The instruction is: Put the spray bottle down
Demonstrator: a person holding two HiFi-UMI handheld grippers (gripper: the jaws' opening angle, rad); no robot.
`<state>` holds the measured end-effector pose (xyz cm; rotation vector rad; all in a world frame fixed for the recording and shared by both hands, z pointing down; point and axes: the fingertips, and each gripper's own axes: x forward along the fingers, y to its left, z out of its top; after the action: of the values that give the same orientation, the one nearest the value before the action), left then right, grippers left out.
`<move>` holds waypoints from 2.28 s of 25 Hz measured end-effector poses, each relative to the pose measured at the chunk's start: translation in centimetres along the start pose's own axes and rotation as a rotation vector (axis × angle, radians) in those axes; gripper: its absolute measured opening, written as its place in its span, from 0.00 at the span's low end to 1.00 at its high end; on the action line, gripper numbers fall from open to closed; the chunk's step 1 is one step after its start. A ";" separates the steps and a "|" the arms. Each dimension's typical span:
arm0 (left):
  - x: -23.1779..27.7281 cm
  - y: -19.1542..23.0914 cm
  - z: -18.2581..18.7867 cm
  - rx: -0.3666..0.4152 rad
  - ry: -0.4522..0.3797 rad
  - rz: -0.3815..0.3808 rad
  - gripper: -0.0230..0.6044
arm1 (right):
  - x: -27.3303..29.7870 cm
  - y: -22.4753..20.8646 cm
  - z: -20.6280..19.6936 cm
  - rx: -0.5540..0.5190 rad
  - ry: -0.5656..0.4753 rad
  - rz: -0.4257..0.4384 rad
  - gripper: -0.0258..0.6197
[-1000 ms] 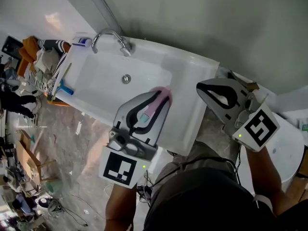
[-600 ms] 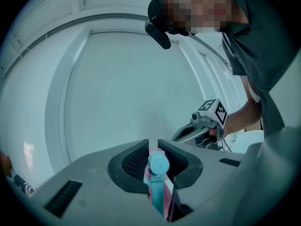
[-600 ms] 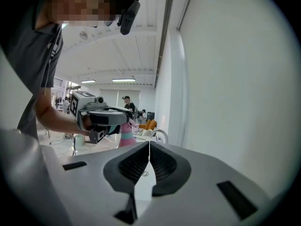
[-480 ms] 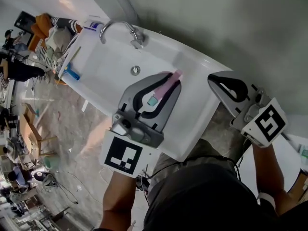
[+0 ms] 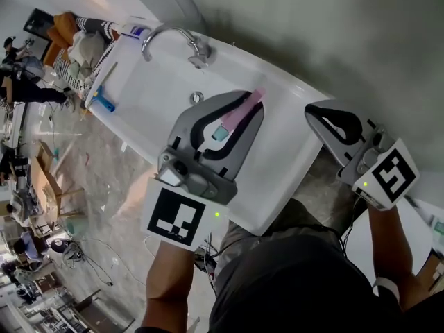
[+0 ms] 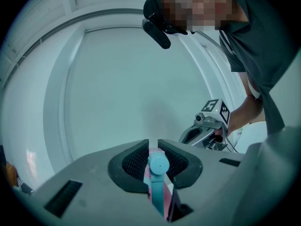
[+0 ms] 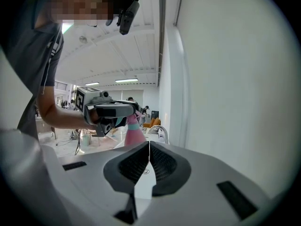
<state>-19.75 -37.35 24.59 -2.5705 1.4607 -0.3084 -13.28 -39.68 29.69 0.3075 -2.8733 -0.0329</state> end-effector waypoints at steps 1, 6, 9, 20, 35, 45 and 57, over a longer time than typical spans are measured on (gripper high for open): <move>0.1 0.2 0.0 -0.003 -0.007 -0.001 0.13 | 0.2 0.0 -0.1 -0.001 0.004 -0.002 0.05; 0.9 1.3 -0.7 -0.018 -0.034 -0.019 0.13 | 1.0 -0.7 -0.7 0.008 0.032 -0.023 0.05; 1.8 1.9 -1.4 -0.021 -0.048 -0.031 0.13 | 1.6 -1.4 -1.0 0.012 0.053 -0.030 0.05; 4.5 4.3 -5.3 -0.051 -0.063 -0.066 0.13 | 4.4 -2.5 -3.7 0.023 0.137 -0.025 0.05; 6.9 7.0 -11.7 -0.146 -0.033 -0.074 0.13 | 7.7 -4.8 -6.7 0.078 0.154 -0.082 0.05; 8.7 8.0 -14.8 -0.207 -0.040 -0.079 0.13 | 8.2 -5.5 -8.7 0.116 0.199 -0.117 0.05; 10.7 9.0 -18.6 -0.245 -0.043 -0.088 0.13 | 8.7 -6.2 -11.4 0.160 0.241 -0.151 0.05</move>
<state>-26.69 -51.92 41.29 -2.8178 1.4549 -0.0889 -17.41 -47.56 42.62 0.5205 -2.6135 0.1937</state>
